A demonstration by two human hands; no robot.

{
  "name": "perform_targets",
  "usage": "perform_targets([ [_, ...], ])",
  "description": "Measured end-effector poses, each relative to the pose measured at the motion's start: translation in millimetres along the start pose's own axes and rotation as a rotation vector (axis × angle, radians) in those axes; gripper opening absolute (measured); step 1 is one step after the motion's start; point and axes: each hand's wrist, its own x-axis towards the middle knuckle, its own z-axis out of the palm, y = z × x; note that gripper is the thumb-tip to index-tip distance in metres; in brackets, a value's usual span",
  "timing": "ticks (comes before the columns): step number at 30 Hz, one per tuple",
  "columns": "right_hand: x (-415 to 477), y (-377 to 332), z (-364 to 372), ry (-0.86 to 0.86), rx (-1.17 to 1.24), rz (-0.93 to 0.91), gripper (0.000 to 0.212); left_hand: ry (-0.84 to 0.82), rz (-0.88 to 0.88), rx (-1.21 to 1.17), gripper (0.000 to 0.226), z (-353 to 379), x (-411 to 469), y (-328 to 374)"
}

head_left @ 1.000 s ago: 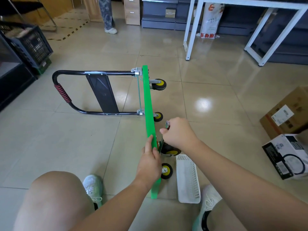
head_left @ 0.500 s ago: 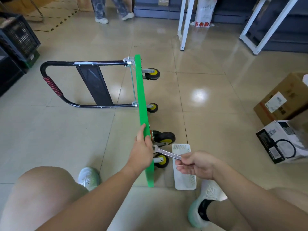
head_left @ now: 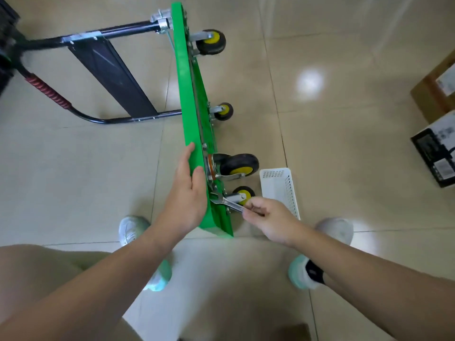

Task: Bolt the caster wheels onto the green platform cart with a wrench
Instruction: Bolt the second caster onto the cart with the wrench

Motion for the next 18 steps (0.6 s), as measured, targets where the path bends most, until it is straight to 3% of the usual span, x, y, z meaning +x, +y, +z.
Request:
perform_targets([
  [3,5,28,12,0.122,-0.040,-0.133,0.010,-0.003,-0.009,0.002,0.052,1,0,-1],
  [8,18,49,25,0.241,0.064,-0.163,0.006,0.014,0.005,-0.011,0.051,2,1,-4],
  [12,31,52,29,0.247,0.110,-0.172,0.023,0.032,-0.002,-0.017,0.050,2,0,-1],
  [18,46,54,32,0.170,0.142,-0.200,0.026,0.012,-0.009,-0.082,0.053,2,0,-4],
])
